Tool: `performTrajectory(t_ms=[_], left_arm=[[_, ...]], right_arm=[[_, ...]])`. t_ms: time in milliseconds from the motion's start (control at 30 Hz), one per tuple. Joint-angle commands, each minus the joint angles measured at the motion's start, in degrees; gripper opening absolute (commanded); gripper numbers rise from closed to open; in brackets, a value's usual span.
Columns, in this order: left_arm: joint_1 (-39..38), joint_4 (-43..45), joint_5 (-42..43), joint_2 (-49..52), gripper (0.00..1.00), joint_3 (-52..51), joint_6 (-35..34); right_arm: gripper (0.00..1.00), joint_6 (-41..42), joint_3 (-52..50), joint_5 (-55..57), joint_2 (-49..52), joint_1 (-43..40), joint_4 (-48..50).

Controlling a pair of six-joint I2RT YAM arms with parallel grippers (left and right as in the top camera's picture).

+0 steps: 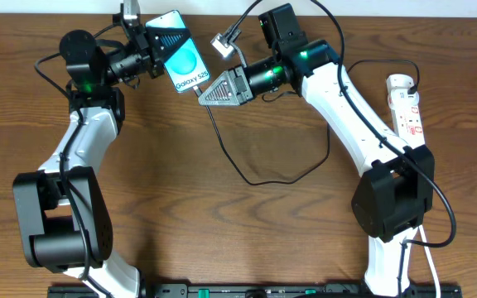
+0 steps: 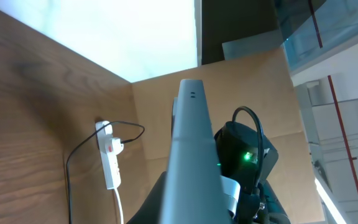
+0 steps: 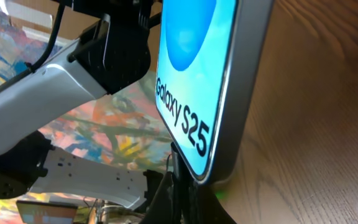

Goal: Plug charger to phone and switch on socket

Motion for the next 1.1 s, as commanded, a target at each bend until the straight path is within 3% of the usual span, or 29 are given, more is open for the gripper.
performTrajectory(t_ms=[0,667,1067], left_arm=[[-0.9,0.5,4.8,-0.3,0.07,0.4,0.2],[-1.0,0.5,4.3,-0.3,0.07,0.4,0.6],[-1.0,0.5,4.6,-0.3,0.07,0.4,0.6]], right_arm=[[0.01,3.2,0.9,3.5,-1.1,-1.1,2.5],[0.01,11.9,0.9,6.7,-1.1,-1.0,9.6],[0.01,12.4,0.9,7.3,-1.1,-1.0,9.7]])
